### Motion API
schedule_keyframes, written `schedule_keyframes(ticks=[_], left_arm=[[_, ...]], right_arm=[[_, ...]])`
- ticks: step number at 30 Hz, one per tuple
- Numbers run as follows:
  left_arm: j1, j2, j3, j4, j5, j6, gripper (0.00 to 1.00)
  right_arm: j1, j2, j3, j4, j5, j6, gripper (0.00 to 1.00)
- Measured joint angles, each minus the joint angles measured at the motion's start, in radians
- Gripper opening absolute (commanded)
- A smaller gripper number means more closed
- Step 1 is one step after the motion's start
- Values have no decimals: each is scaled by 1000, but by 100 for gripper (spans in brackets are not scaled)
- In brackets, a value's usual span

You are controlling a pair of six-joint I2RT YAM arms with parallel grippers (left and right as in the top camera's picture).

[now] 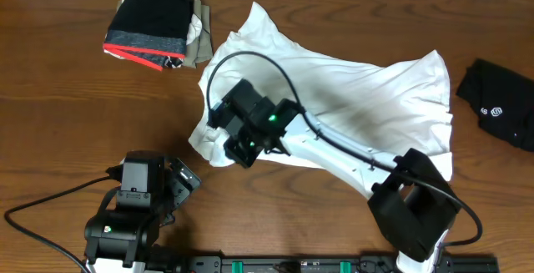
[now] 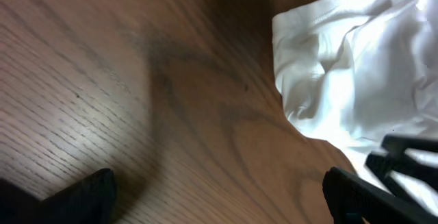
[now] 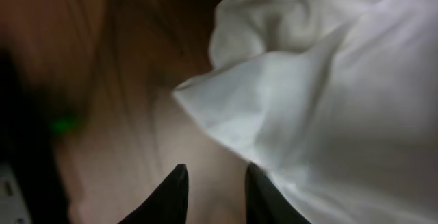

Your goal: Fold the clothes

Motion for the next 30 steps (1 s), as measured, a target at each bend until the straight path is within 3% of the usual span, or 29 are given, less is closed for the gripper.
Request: schedule_keyframes(ticks=[5,13,30], left_arm=[[0,0,0,0,-12,0,98],[0,0,0,0,-18,-3,98],[0,0,0,-7,-19,-3,98]], right_arm=[[29,0,-2,-19,-42,43,30],[75,7,-2,-10,-65,134,24],[79,137,-8,183,-60,233,25]])
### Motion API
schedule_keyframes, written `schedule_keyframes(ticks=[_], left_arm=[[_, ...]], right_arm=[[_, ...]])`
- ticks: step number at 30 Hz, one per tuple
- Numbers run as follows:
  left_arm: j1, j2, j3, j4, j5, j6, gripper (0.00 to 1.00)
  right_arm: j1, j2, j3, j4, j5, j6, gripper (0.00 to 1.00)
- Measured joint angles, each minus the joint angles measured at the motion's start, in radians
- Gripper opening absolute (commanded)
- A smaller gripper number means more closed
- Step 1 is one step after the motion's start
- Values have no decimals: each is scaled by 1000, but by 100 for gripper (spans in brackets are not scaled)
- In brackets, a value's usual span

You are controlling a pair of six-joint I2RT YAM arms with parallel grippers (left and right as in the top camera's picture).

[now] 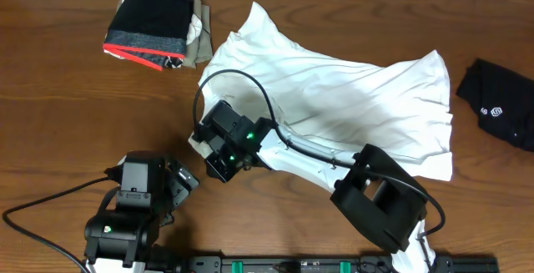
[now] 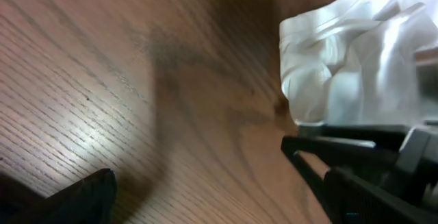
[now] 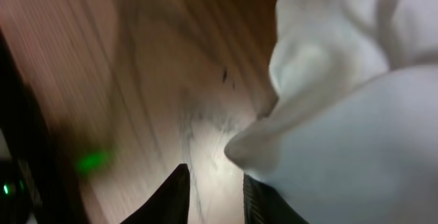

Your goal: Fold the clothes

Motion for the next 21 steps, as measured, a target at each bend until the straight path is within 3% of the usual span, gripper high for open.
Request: schedule_keyframes(ticks=[21], left_arm=[[0,0,0,-8,0,0,98]], right_arm=[[-136,73,2,126,138,36,19]])
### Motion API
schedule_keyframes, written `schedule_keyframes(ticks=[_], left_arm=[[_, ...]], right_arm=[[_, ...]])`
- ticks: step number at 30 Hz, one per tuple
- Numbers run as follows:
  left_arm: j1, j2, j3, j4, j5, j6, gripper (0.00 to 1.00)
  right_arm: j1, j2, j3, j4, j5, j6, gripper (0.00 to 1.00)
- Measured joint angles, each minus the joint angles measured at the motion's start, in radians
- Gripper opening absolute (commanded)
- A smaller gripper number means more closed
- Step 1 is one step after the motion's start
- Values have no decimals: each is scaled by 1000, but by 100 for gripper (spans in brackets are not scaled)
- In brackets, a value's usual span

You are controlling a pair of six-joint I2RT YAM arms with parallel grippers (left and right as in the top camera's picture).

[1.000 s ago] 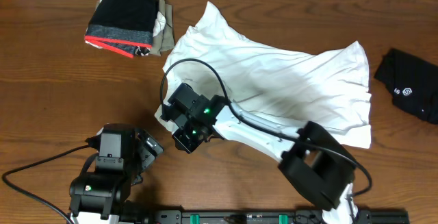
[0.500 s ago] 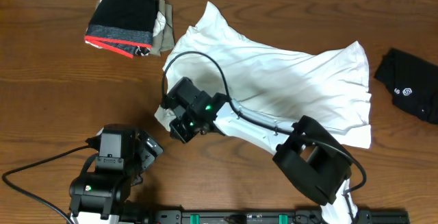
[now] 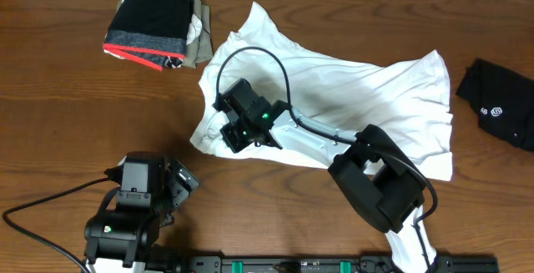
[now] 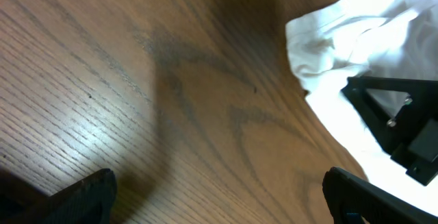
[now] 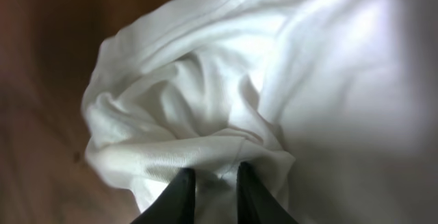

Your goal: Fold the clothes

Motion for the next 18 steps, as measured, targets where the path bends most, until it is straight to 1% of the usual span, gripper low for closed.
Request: schedule_keyframes(ticks=[5,8,10,12,13,16,18], left_arm=[[0,0,0,-1,0,0,98],[0,0,0,-2,0,0,98],[0,0,0,-2,0,0,98],[0,0,0,-2,0,0,98],[0,0,0,-2,0,0,98],[0,0,0,2,1,0,98],[0,1,0,40,18,32,98]], right_arm=[[-20,0,11,-9,35,2,22],[-36,0,45,-57,56,1,25],[-42,-1,74,-86,55,-1,31],[-48,-3,113,-114,36,-4,49],[-48,-7,132,-125,24,-5,54],[-48,-26,185,-179,-6,-10,60],[-48,-43,221,-254,1,1,60]])
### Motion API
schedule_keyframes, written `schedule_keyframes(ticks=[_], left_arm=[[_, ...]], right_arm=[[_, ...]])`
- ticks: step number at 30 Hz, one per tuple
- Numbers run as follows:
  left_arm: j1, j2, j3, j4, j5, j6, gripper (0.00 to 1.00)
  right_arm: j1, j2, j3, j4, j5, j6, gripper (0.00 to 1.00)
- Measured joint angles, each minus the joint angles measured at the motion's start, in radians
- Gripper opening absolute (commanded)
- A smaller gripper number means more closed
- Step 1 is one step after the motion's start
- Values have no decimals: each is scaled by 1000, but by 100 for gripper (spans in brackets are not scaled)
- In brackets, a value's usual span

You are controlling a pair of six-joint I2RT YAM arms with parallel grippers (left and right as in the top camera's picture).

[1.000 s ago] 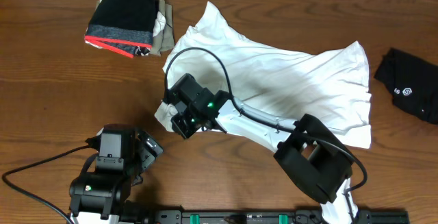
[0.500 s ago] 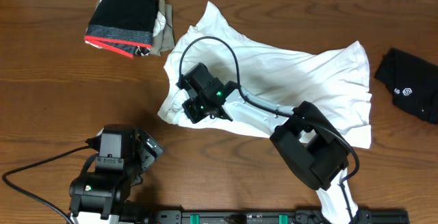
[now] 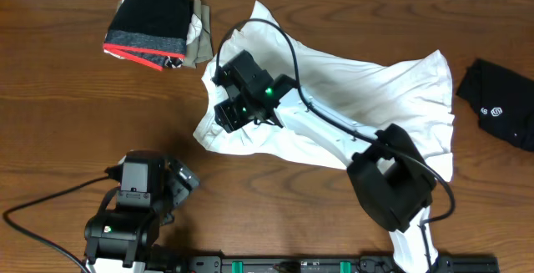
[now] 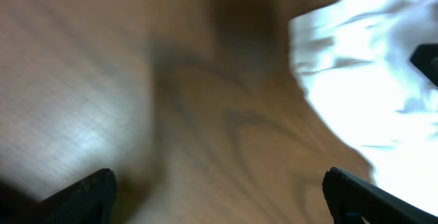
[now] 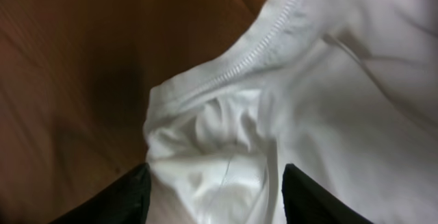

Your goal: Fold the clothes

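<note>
A white shirt (image 3: pixel 367 98) lies spread and rumpled across the middle of the wooden table (image 3: pixel 67 114). My right gripper (image 3: pixel 225 118) is over the shirt's left edge. In the right wrist view it (image 5: pixel 215 196) stands open, fingers wide apart on either side of a bunched fold of the white shirt (image 5: pixel 226 148), with a stitched hem running above. My left gripper (image 3: pixel 179 181) sits near the table's front left. It (image 4: pixel 219 196) is open over bare wood, the shirt's edge (image 4: pixel 356 59) blurred at the upper right.
A stack of folded clothes (image 3: pixel 154 22), dark on top with a red stripe, sits at the back left. A black garment (image 3: pixel 501 110) lies at the right edge. The right arm and its cable cross over the shirt.
My right gripper was shut on bunched fabric at the shirt's left edge; now it is open and a little farther back. The left arm has not moved.
My right gripper, shut, was at the shirt's front-left corner, then just beyond that corner over wood. After that it was shut on bunched fabric farther in. Now it is open above the bunch. The left gripper stayed open at the front left throughout.
</note>
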Motion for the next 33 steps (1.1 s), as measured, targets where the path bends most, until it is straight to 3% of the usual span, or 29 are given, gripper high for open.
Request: schedule_keyframes(ticks=[8,10,11,13,17,20,22,33], left_arm=[[-7,124,0,122,169,185,98],[-23,196,0,167,194,222,98],[-33,236,0,194,203,238,100],[-53,303,0,244,214,260,91],[-96,451,0,373,235,288,66],[-122,533,2,445,242,306,55],[-137,584,11,468,246,319,52],[-174,812,205,519,250,400,46]], right_arm=[[-92,-116,55,-348,198,142,65],[-140,-180,56,-442,257,188,72],[-160,-210,57,-481,277,205,68],[-208,-279,61,-565,309,227,61],[-297,-404,68,-743,345,266,45],[-346,-446,63,-840,345,276,25],[-363,-453,34,-863,333,285,19],[-362,-441,-354,-681,246,366,22]])
